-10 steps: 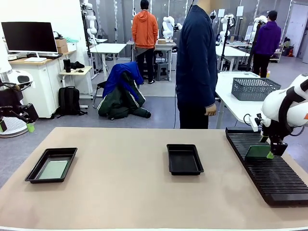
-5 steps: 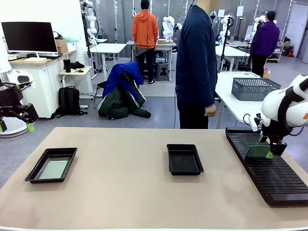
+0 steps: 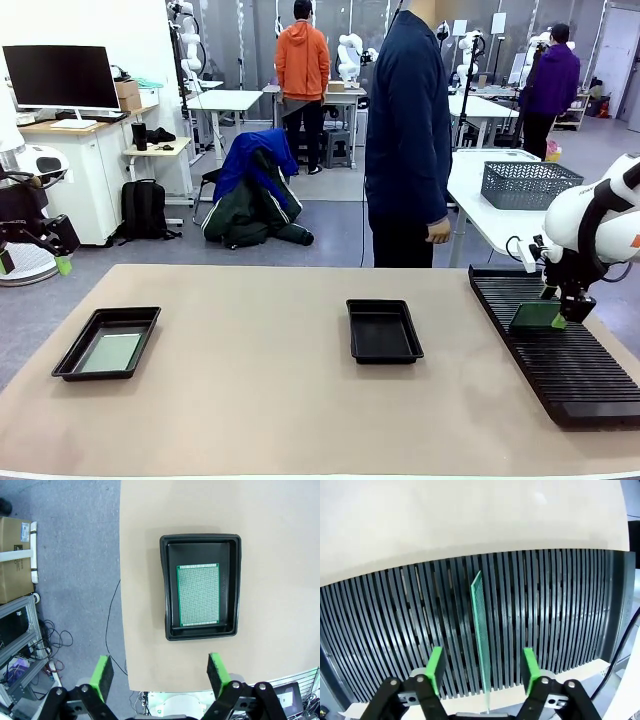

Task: Inspect and transfer BCBs to ESD trays.
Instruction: Pick up the Blank PCB from the PCB Rack and place it in the right ESD tray.

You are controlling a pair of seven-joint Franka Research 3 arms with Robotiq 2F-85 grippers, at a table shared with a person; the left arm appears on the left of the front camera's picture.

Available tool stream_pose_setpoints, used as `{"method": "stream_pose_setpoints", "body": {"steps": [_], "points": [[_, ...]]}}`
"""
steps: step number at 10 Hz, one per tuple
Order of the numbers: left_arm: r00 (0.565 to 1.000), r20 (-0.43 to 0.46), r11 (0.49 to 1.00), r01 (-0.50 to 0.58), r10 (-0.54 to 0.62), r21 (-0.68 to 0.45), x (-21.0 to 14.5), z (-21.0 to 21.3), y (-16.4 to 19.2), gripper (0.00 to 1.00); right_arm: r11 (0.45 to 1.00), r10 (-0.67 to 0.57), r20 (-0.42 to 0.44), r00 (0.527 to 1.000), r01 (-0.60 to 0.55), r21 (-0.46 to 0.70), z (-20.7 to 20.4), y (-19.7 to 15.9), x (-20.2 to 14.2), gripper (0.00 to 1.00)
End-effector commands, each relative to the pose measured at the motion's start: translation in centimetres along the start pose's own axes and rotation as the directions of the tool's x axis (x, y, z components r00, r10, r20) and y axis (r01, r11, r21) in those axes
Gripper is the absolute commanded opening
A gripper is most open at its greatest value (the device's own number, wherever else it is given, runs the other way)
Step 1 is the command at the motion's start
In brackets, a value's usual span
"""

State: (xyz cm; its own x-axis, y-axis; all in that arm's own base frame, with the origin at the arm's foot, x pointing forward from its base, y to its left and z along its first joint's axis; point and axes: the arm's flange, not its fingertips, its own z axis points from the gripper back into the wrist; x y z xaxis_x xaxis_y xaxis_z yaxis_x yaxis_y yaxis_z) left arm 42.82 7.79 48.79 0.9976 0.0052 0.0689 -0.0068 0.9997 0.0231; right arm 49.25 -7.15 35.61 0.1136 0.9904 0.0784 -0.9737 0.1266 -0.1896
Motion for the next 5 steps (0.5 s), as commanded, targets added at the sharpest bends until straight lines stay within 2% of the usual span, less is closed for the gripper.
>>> {"method": "stream_pose_setpoints", "body": {"steps": [1, 5], "points": [[1.0, 0.003, 1.0, -0.016, 0.016, 0.003, -0.19, -0.07, -0.1, 1.0, 1.0, 0.017, 0.009, 1.0, -0.017, 0.008, 0.13, 0.58, -0.48, 0.73], [1.0, 0.003, 1.0, -0.016, 0.016, 0.003, -0.19, -0.07, -0.1, 1.0, 1.0, 0.022, -0.002, 1.0, -0.022, 0.015, 0.61, 0.76, -0.53, 0.54]]}}
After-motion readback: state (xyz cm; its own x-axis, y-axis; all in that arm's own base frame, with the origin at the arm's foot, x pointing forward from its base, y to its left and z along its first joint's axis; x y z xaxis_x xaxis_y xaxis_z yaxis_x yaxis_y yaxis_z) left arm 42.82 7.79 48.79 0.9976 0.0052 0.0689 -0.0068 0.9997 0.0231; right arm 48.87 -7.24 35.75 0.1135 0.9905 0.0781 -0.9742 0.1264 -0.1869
